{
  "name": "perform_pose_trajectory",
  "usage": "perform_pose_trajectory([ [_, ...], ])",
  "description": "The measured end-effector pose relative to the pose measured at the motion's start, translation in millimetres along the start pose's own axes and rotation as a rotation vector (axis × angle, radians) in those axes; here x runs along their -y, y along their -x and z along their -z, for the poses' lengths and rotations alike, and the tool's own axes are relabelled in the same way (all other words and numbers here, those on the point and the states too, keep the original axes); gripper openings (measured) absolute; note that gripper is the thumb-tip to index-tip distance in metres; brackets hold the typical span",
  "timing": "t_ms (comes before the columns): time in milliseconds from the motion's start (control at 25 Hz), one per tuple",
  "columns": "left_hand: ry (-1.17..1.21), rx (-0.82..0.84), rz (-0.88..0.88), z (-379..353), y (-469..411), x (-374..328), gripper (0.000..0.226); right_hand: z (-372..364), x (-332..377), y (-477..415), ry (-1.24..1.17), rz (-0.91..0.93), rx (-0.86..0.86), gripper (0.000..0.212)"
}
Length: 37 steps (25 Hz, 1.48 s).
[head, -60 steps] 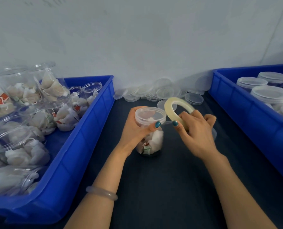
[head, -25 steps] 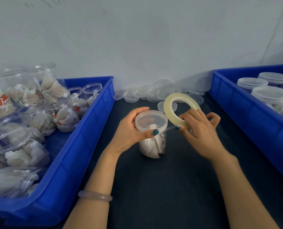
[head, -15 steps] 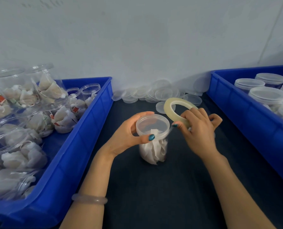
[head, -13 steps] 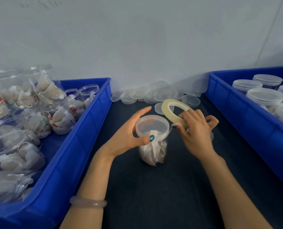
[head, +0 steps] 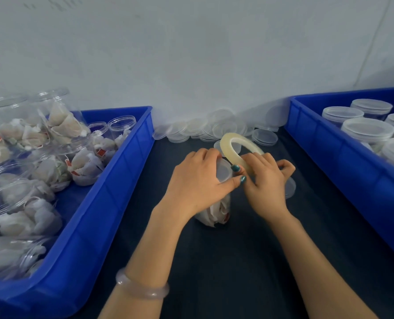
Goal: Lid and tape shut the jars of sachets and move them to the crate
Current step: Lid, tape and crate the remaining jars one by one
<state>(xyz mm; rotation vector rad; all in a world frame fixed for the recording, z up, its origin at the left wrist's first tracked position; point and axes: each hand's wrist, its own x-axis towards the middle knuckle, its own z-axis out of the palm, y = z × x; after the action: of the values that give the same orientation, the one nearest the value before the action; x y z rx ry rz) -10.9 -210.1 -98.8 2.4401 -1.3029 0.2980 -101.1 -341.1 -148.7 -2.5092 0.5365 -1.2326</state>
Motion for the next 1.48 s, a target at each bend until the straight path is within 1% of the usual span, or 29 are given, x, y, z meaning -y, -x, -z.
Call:
perform_pose_trajectory([
  [120,0.057,-0.044,-0.011,-0.8,1.6,1.6,0.055,-6.0,6.3,-1.9,0.035,-0.078,-0.049,0.025],
  [200,0.061,-0.039,0.013,1.2,-2.8,0.5,0.051,-8.8,9.7,-3.2,0.041,-0.129,-0.044,0.026],
  [320,0.034,-0.032,0.038,6.1,-3.7,-5.6,0.049,-15.8,11.0,-7.4,0.12,-0.127,-0.034,0.03],
  [360,0.03,-0.059,0.008,5.9,-0.2,-7.9,0.048,-18.6,7.2,-13.5,0.155,-0.177,-0.024,0.032],
  [440,0.055,-0.117,-0.087,0.4,15.2,-15.6,0.048,-11.0,-10.1,-36.8,0.203,-0.424,0.015,0.033],
  [480,0.073,-0.108,-0.105,-0.6,20.3,-17.3,0.048,-3.5,-18.6,-48.0,0.181,-0.473,0.004,0.035],
  [520,0.087,-0.087,-0.095,0.1,19.1,-15.5,0.048,2.1,-23.2,-56.1,0.159,-0.407,-0.035,0.037],
  [560,0.094,-0.065,-0.073,0.2,13.9,-13.5,0.047,6.2,-25.5,-58.2,0.163,-0.272,-0.049,0.04],
  [600,0.073,-0.047,-0.054,0.1,8.0,-11.5,0.047,10.4,-25.5,-55.6,0.184,-0.155,-0.005,0.042],
  [640,0.042,-0.043,-0.047,-0.5,2.9,-9.5,0.048,13.0,-24.5,-50.4,0.204,-0.087,0.068,0.043],
  [760,0.025,-0.088,-0.029,-6.8,-0.8,-7.1,0.058,4.9,-26.9,-15.3,0.251,-0.003,0.36,0.039],
  [840,0.085,-0.125,-0.036,-11.7,3.8,-5.6,0.065,-4.2,-33.0,3.3,0.186,0.054,0.465,0.03],
  [920,0.233,-0.153,-0.029,-13.4,5.5,-1.6,0.067,-13.3,-33.7,11.6,0.149,0.117,0.502,0.027],
  [960,0.396,-0.167,0.004,-15.1,6.5,1.3,0.063,-17.7,-34.3,13.1,0.13,0.119,0.509,0.024],
  [1040,0.861,-0.245,0.129,-22.8,11.1,5.9,0.045,-19.1,-35.0,13.0,0.029,0.071,0.531,0.022],
  [1080,1.071,-0.281,0.218,-27.6,12.5,6.0,0.038,-15.4,-33.6,12.8,-0.054,0.058,0.549,0.03],
  [1120,1.221,-0.294,0.312,-31.9,12.1,5.3,0.035,-10.6,-30.6,12.9,-0.174,0.052,0.57,0.043],
  [1160,1.318,-0.291,0.401,-36.0,11.6,4.4,0.036,-5.4,-24.1,14.0,-0.313,0.039,0.597,0.054],
  [1240,1.451,-0.268,0.544,-41.5,12.2,2.3,0.046,0.2,-8.7,19.2,-0.557,-0.021,0.641,0.071],
  [1320,1.52,-0.227,0.637,-45.2,12.5,2.2,0.049,-3.3,1.9,25.9,-0.674,-0.056,0.655,0.086],
  [1400,1.567,-0.211,0.64,-48.1,13.2,3.1,0.048,-8.3,5.7,29.8,-0.699,-0.066,0.588,0.088],
  [1480,1.572,-0.222,0.595,-48.8,13.2,3.4,0.048,-8.6,5.8,29.1,-0.691,-0.094,0.491,0.083],
])
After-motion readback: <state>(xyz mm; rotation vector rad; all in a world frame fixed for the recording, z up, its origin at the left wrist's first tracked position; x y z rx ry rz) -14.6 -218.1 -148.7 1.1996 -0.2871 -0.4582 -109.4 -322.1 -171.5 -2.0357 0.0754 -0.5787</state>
